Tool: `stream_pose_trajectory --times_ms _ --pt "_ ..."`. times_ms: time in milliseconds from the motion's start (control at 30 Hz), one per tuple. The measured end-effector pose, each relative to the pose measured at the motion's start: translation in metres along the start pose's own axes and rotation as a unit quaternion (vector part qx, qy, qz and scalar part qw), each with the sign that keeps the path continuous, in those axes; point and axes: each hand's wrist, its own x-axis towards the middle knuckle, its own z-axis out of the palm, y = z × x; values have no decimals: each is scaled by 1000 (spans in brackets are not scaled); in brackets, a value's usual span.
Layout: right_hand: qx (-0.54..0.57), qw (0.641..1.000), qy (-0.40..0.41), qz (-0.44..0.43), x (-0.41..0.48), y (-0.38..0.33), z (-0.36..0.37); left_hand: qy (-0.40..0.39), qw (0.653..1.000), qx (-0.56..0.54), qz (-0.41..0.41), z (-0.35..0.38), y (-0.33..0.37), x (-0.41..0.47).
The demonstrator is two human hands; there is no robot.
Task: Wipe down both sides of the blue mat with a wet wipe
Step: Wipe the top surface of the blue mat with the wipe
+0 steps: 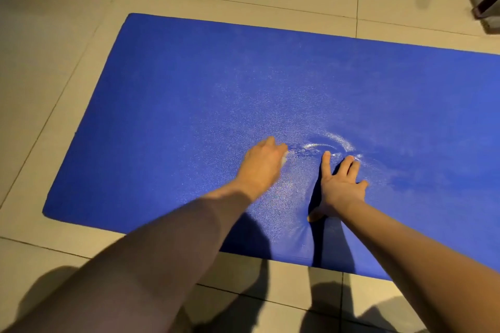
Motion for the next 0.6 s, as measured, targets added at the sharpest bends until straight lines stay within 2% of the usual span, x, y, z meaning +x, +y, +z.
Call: stream_pose_trajectory --times_ms 67,167,233,300,367,467,600 --pt "2 1000 -6 1 0 1 0 35 997 18 -59 -19 -37 7" --pt "3 1000 -6 8 0 1 0 118 965 13 -235 -48 -95 13" --pt "11 1000 -19 15 -4 -2 -3 141 937 -31 -318 -54 -101 17" --pt "12 999 -23 24 -4 -6 -6 134 921 -80 -358 -52 -81 20" --pt "18 999 -24 23 -2 -6 -4 128 924 -105 -346 -45 -60 25" --pt "11 1000 -7 5 -1 0 0 98 945 -83 -300 -35 -40 29" --pt "31 998 23 -39 -6 15 5 39 984 -40 -172 -1 18 30"
